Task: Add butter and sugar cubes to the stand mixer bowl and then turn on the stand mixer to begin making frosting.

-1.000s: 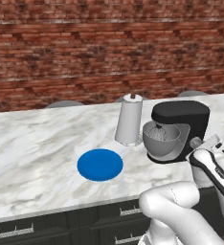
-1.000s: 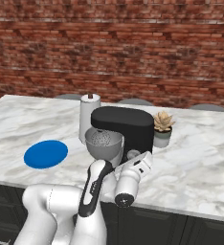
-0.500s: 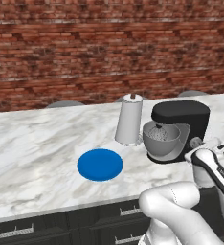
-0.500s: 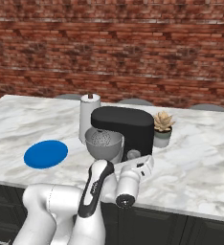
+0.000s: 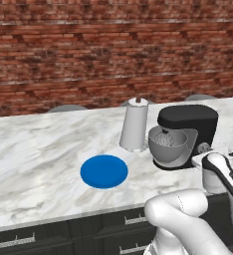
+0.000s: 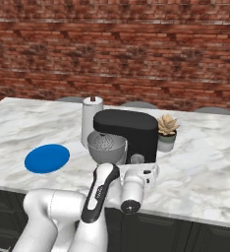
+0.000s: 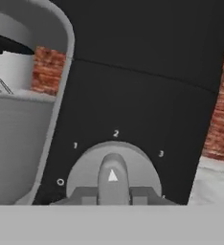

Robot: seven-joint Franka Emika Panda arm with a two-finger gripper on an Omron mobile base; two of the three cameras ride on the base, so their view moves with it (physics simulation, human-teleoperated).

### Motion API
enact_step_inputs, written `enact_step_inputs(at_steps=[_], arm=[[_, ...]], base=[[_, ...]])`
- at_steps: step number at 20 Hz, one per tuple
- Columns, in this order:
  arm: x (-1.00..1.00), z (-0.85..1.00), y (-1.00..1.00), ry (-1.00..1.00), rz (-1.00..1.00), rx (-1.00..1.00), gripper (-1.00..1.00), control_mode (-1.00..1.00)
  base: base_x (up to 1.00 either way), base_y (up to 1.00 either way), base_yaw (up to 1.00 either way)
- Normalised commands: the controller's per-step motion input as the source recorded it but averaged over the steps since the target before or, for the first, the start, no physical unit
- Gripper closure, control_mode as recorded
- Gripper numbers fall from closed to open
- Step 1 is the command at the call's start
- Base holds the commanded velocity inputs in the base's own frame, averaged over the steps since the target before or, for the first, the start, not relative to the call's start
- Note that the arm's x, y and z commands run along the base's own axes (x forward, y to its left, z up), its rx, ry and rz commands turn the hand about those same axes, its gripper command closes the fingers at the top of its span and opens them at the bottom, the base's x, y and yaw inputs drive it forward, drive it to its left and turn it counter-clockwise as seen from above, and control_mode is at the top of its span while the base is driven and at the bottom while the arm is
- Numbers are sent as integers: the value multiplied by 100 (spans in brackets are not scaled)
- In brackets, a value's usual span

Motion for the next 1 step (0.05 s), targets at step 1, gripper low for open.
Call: enact_step_inputs(at_steps=[1], arm=[[0, 15, 9, 1, -2, 23, 100, -100]], base=[[0, 0, 0]])
